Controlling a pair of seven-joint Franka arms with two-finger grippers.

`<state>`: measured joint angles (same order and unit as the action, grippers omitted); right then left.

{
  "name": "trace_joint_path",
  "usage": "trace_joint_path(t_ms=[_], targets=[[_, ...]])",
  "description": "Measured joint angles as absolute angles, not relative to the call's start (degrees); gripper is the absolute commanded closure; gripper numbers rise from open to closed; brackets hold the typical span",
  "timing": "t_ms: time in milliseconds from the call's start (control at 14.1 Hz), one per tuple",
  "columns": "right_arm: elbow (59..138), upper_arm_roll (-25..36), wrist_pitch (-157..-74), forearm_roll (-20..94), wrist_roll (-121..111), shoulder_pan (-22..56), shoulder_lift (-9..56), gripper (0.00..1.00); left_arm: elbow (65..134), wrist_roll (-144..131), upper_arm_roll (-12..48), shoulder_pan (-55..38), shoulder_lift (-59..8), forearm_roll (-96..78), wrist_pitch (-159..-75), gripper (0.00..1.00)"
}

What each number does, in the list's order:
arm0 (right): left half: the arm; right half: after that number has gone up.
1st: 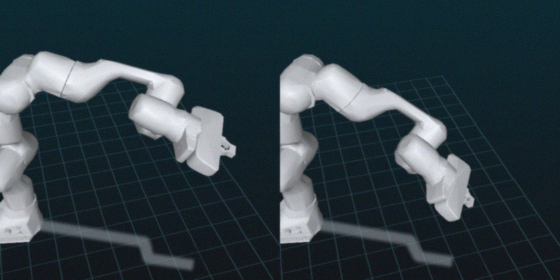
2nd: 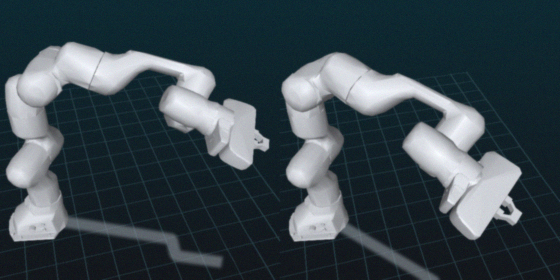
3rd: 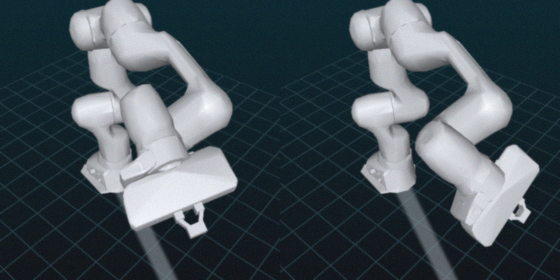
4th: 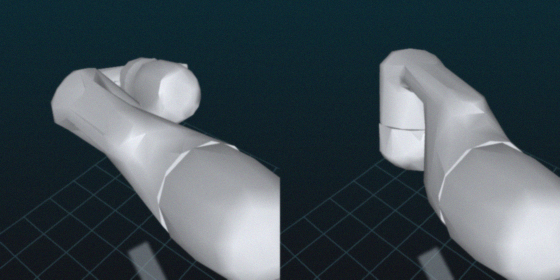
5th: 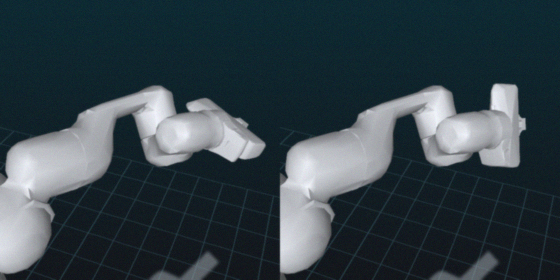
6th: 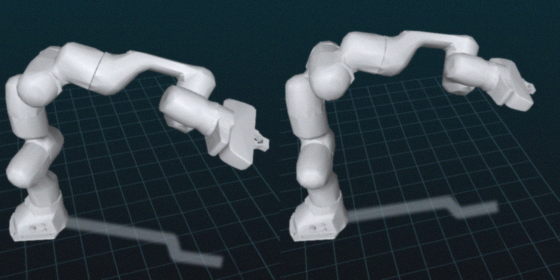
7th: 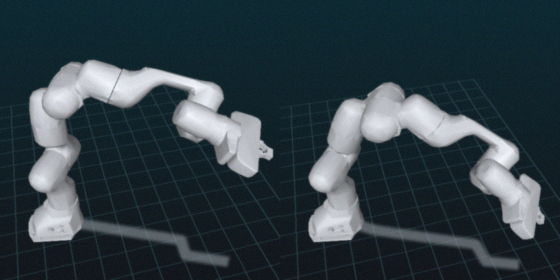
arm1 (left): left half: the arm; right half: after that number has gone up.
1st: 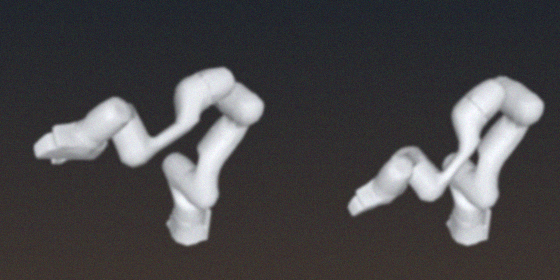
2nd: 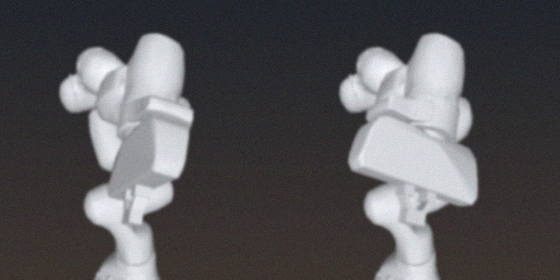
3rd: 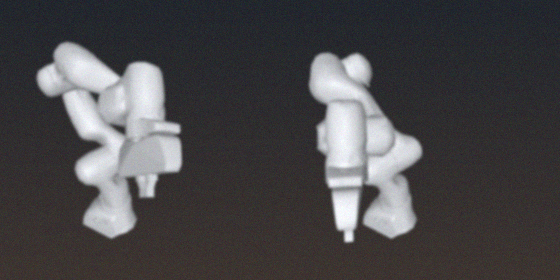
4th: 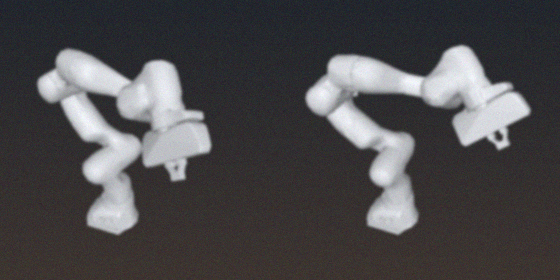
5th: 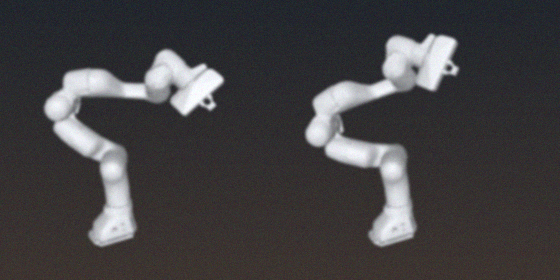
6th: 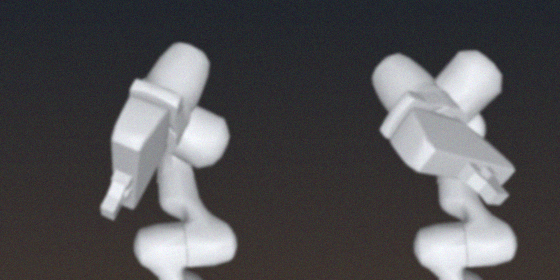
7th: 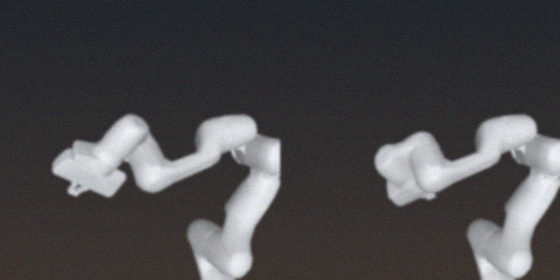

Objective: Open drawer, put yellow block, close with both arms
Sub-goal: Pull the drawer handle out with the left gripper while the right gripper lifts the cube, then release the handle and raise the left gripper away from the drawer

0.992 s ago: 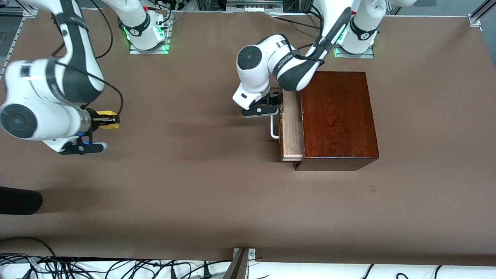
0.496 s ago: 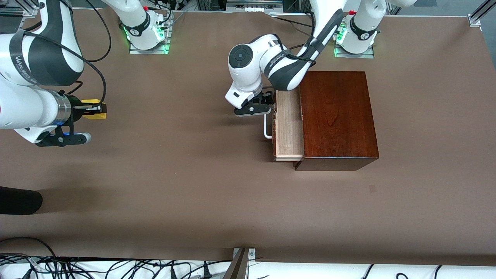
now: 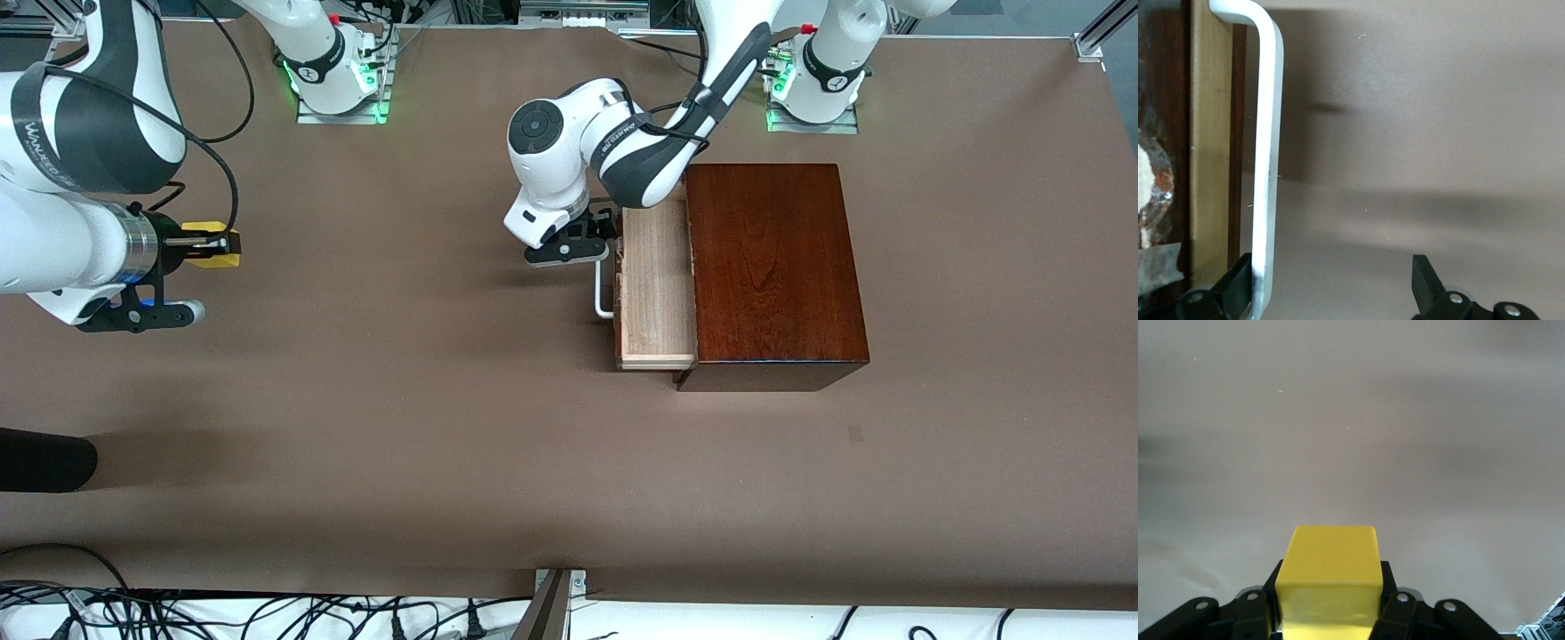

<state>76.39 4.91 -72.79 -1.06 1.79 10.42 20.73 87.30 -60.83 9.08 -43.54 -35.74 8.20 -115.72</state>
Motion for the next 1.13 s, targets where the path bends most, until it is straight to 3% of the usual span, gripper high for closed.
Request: trace_joint_path(t_ms=[637,1133], targets=[[76.19,4.68,-72.54,-1.06,2.32,10.61,20.91,0.85,85.66,-56.09,7.89,-43.37,-33.82,8.04,-112.56,0.00],[76.08,4.70,-72.52,-1.06,2.34,10.61,21.46,0.85,85.38,-54.54,8.22,-38.11,-22.17,2.84,-101.51,0.00]])
